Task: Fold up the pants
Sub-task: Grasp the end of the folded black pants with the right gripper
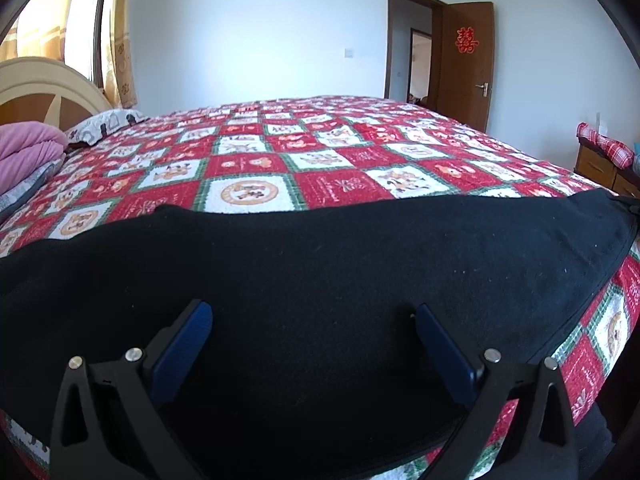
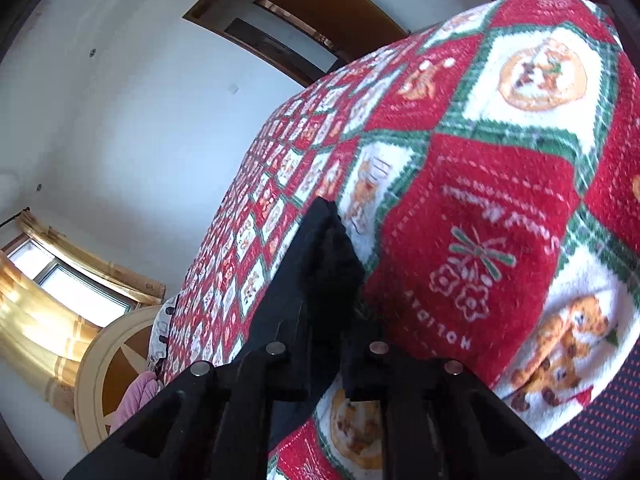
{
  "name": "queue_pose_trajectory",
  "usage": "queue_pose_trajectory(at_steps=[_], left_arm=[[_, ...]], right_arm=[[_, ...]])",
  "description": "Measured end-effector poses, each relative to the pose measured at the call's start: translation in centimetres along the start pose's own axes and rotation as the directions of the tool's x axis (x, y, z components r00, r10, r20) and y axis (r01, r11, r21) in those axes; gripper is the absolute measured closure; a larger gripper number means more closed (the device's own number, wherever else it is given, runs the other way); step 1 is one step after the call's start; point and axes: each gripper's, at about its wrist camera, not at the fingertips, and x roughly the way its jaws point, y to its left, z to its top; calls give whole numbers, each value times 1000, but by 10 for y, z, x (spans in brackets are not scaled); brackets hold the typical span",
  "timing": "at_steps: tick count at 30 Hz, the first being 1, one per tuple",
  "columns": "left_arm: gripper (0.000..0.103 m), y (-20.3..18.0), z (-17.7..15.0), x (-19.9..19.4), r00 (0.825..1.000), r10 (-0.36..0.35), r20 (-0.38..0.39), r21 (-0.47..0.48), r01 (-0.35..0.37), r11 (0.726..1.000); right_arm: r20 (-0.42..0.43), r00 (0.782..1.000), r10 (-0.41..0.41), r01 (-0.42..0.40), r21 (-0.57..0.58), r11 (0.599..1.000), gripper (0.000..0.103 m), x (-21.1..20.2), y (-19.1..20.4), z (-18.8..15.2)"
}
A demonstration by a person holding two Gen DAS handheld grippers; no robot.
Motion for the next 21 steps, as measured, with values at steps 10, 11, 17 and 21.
queue_pose_trajectory(at_steps=[10,11,17,21], left_arm=[[0,4,-1,-3,1000,-17,-20,-31,17,999],[0,4,-1,-3,1000,-18,-22,-33,17,999],[0,9,-1,-10,999,-25,-33,-50,23,999],[0,23,-1,-17,1000,13,-27,-93,-15,996]], right_arm=[[99,995,-23,50,-269,962,93,-8,48,-8],[107,994,-27,57,-288,956,93,-8,51,-9],[113,992,-51,81,-278,957,93,-7,48,-6],[124,991,-50,88,-317,945,93,-9,59,-9]])
